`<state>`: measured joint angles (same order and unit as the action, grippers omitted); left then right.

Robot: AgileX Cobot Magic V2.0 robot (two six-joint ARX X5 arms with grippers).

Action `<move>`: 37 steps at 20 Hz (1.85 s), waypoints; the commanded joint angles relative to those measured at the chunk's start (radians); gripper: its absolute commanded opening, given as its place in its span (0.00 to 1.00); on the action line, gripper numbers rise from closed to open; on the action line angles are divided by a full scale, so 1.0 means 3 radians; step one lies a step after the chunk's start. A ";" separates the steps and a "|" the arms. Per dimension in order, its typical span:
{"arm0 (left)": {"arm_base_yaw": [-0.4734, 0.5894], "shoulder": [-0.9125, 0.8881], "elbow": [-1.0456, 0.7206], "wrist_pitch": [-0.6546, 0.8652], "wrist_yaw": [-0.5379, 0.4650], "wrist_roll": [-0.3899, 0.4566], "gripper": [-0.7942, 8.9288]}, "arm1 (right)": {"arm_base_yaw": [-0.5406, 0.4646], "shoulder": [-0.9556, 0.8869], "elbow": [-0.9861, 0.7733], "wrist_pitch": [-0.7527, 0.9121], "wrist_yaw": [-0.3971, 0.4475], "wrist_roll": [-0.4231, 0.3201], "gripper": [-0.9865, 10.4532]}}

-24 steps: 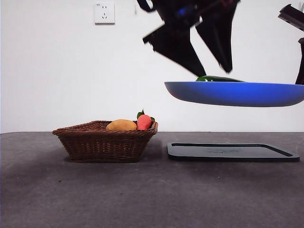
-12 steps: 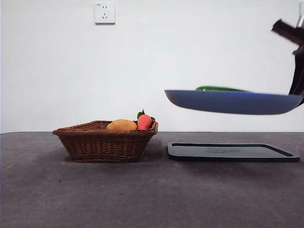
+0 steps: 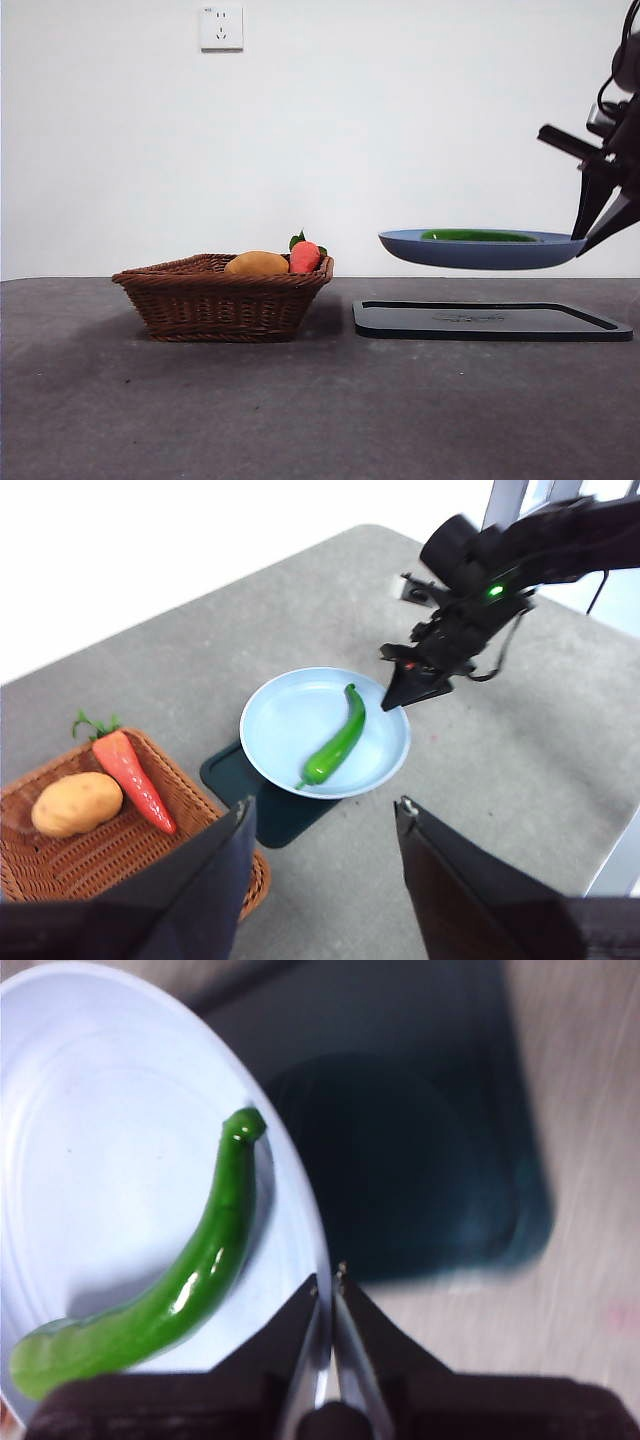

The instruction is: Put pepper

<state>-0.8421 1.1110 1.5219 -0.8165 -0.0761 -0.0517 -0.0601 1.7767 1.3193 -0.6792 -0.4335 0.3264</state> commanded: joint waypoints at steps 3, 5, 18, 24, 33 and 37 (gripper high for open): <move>-0.0020 0.0008 0.0066 0.0011 -0.0008 0.0001 0.34 | -0.0018 0.0374 0.0163 0.0253 -0.0008 0.0018 0.09; -0.0020 0.0009 0.0066 0.0014 -0.0008 0.0000 0.34 | -0.0018 0.0488 0.0163 0.0345 -0.0008 0.0017 0.09; -0.0020 0.0009 0.0066 -0.0008 -0.0009 -0.0001 0.34 | -0.0018 0.0675 0.0163 0.0408 0.0155 -0.0219 0.24; -0.0020 0.0009 0.0066 -0.0100 -0.0010 0.0001 0.34 | -0.0065 0.0220 0.0163 0.0160 0.0272 -0.0226 0.26; -0.0020 0.0013 0.0066 -0.0276 -0.0008 0.0013 0.33 | 0.0088 -0.1481 0.0163 -0.1110 0.0305 -0.0936 0.26; -0.0020 0.0013 0.0066 -0.0277 -0.0005 0.0013 0.33 | 0.0340 -0.2256 0.0163 -0.1569 0.0308 -0.0971 0.26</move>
<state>-0.8425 1.1061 1.5219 -0.9058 -0.0761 -0.0525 0.0399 1.0931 1.3487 -1.1526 -0.3408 0.0505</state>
